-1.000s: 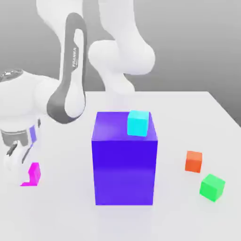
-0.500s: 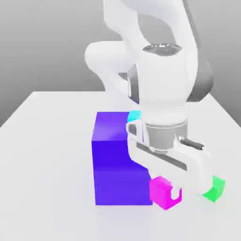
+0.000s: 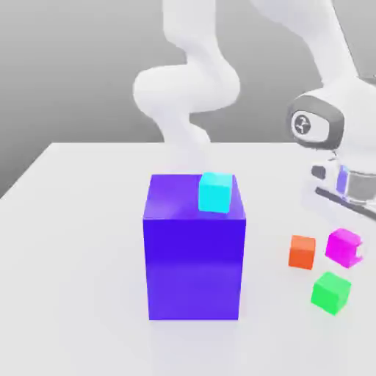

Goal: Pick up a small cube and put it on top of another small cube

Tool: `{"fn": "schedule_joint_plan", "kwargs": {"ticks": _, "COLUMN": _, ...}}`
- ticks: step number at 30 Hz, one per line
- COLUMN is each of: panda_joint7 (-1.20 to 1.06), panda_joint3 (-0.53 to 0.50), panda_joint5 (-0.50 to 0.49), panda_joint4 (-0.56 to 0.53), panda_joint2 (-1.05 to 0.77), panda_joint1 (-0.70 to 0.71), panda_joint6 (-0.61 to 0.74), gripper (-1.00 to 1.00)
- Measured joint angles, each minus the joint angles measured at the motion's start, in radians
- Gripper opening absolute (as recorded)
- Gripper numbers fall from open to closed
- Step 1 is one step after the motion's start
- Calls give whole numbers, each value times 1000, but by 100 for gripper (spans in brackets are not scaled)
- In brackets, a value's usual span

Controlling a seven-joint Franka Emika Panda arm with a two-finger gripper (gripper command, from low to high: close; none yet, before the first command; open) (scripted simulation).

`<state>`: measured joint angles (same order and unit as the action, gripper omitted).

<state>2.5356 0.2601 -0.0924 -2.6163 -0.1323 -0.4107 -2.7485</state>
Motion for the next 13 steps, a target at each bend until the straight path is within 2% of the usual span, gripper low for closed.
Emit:
{"fn": "schedule_joint_plan", "kwargs": {"ticks": 1, "panda_joint7": 19, "panda_joint3": -14, "panda_joint5": -25, "panda_joint4": 1, "panda_joint2": -34, "panda_joint1": -9, "panda_joint6": -30, "gripper": -100}}
{"fn": "schedule_joint_plan", "kwargs": {"ticks": 2, "panda_joint7": 35, "panda_joint3": -28, "panda_joint5": -47, "panda_joint4": 2, "panda_joint2": -65, "panda_joint1": -19, "panda_joint6": -58, "gripper": 100}}
{"fn": "schedule_joint_plan", "kwargs": {"ticks": 9, "panda_joint7": 38, "panda_joint3": -32, "panda_joint5": -51, "panda_joint4": 3, "panda_joint2": -71, "panda_joint1": -22, "panda_joint6": -62, "gripper": 100}}
{"fn": "schedule_joint_plan", "kwargs": {"ticks": 13, "panda_joint7": -23, "panda_joint3": -6, "panda_joint5": 35, "panda_joint4": -4, "panda_joint2": 44, "panda_joint1": -13, "panda_joint6": 41, "gripper": 100}}
